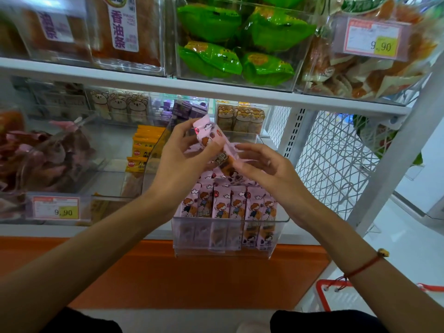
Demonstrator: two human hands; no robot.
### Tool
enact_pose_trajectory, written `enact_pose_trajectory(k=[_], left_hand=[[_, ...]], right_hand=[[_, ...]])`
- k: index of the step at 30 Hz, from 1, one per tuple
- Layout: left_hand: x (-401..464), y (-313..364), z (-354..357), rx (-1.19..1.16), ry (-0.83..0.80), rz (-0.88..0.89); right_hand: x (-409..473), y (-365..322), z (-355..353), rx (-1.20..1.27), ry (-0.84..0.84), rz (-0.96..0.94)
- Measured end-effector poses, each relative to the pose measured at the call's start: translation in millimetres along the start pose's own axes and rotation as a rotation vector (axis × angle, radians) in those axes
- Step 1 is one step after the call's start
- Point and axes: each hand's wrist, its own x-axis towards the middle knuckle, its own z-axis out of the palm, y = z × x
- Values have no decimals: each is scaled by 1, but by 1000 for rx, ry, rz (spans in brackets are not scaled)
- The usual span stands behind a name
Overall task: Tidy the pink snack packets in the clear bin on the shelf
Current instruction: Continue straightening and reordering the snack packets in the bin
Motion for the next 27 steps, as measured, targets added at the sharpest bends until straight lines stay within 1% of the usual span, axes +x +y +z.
enact_pose_trajectory(k=[2, 4, 6, 9, 11, 14, 16, 18, 21, 22, 24, 27], left_hand=[[-3, -3, 3, 29, 31, 22], [-5, -4, 6, 57, 34, 48], [-4, -4, 9, 110, 34, 84], [1, -6, 12, 203, 3, 129], [6, -5, 13, 232, -75, 122], [13, -2, 12, 276, -263, 89], [16, -2, 11, 299, -327, 113], [19, -1, 8, 315, -297, 165], [24, 5, -6, 314, -113, 276], [25, 7, -11, 295, -45, 308], [25, 9, -19, 265, 51, 343], [22, 4, -21, 278, 74, 323]], right_hand=[[0, 0, 2, -119, 91, -53], [1, -1, 3, -197, 144, -102], [1, -2, 3, -289, 127, -155], [-1, 1, 3, -422, 47, -194], [-1, 3, -3, -434, 26, -171], [0, 6, -16, -393, 41, -119], [-1, 8, -22, -351, 10, -107], [0, 12, -26, -364, -15, -104], [7, 15, -31, -515, -30, -88], [9, 14, -30, -598, -71, -88], [17, 14, -22, -792, -222, -71], [32, 16, -5, -1068, -431, -53]])
